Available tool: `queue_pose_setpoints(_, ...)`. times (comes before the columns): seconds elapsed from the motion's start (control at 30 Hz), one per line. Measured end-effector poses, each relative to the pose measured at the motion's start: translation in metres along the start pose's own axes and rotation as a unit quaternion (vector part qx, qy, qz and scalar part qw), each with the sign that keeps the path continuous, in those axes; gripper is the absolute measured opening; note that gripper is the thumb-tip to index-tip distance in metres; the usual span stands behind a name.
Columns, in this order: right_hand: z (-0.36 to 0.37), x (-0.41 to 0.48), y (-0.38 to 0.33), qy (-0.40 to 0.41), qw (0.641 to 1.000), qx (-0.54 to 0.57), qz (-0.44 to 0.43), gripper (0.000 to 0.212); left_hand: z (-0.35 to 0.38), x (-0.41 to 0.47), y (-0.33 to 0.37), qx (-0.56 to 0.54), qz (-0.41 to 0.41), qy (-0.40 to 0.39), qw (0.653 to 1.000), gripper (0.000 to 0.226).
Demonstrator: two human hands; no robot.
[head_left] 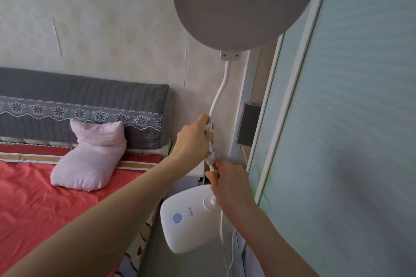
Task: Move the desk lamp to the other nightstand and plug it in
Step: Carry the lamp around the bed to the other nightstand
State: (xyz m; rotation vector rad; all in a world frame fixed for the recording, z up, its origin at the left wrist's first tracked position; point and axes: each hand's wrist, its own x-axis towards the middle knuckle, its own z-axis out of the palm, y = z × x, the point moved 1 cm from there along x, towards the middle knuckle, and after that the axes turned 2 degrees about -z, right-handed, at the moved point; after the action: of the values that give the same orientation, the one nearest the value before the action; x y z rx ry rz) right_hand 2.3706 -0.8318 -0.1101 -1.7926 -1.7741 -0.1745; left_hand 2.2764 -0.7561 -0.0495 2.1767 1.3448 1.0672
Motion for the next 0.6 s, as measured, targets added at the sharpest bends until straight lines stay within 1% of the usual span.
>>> queue_pose_setpoints(0.1,0.001,0.034,0.025,0.011,1.000,0.018,-0.006,0.021,0.017,0.036,0.006,-0.007,0.001,0.008,1.000,0.007)
queue_pose_setpoints(0.3,0.005,0.090,0.066,0.000,1.000,0.022,-0.011,0.023,0.046,0.094,0.012,-0.016,-0.010,0.024,1.000,0.008)
queue_pose_setpoints(0.6,0.040,0.158,0.111,-0.012,1.000,0.019,-0.005,0.021,0.088,0.170,-0.007,-0.028,-0.031,0.008,0.999,0.008)
